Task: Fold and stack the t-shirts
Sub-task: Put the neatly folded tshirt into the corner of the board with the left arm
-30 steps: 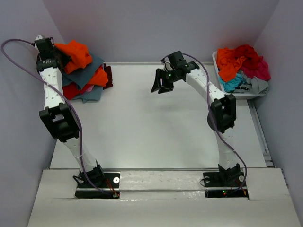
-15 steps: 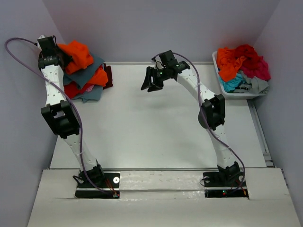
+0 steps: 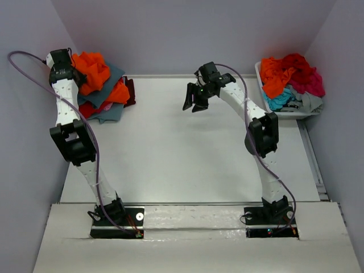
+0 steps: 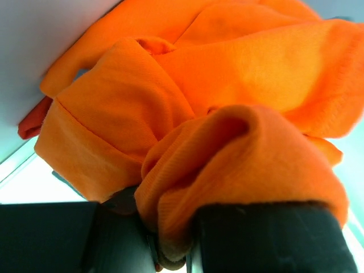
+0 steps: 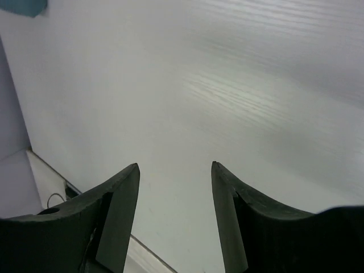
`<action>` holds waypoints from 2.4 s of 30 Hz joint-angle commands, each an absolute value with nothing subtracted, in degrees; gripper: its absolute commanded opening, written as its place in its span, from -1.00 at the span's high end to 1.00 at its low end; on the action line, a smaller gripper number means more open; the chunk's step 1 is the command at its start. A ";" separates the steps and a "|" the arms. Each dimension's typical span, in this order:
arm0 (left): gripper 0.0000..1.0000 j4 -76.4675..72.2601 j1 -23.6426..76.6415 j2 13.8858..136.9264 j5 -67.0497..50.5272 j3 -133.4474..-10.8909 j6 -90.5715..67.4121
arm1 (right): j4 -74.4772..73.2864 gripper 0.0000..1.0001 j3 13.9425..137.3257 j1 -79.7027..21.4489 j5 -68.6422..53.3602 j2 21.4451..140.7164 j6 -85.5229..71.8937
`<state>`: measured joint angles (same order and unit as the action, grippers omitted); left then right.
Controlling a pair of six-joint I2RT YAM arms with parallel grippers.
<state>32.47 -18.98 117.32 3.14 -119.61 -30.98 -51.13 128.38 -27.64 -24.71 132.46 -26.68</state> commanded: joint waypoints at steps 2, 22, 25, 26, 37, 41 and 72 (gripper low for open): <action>0.77 34.80 -20.21 115.66 5.63 -118.04 -30.76 | -53.97 -0.19 126.13 -21.54 -14.68 126.65 -27.42; -0.98 39.28 -20.21 112.07 5.80 -119.88 -28.57 | -50.98 -0.19 119.79 -19.69 -16.26 122.96 -24.79; -0.98 39.20 -20.21 108.73 5.71 -118.92 -27.95 | -51.33 -0.19 120.93 -19.69 -16.00 123.22 -24.08; -0.98 38.68 -20.21 106.63 5.54 -117.52 -27.51 | -51.59 -0.19 121.63 -19.69 -16.08 123.48 -24.08; -0.98 35.16 -19.69 97.29 5.28 -113.03 -24.52 | -50.36 -0.19 119.45 -19.69 -19.86 123.49 -24.70; -0.98 36.56 -19.69 98.79 2.47 -112.77 -24.43 | -50.45 -0.19 119.27 -19.69 -19.95 123.49 -24.70; -0.98 37.09 -12.74 105.02 -10.73 -107.13 -19.69 | -49.57 -0.17 116.46 -19.69 -19.95 121.91 -25.93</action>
<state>37.52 -12.80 103.13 -11.62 -104.09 -21.26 -50.92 117.14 -19.68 -19.84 125.49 -25.74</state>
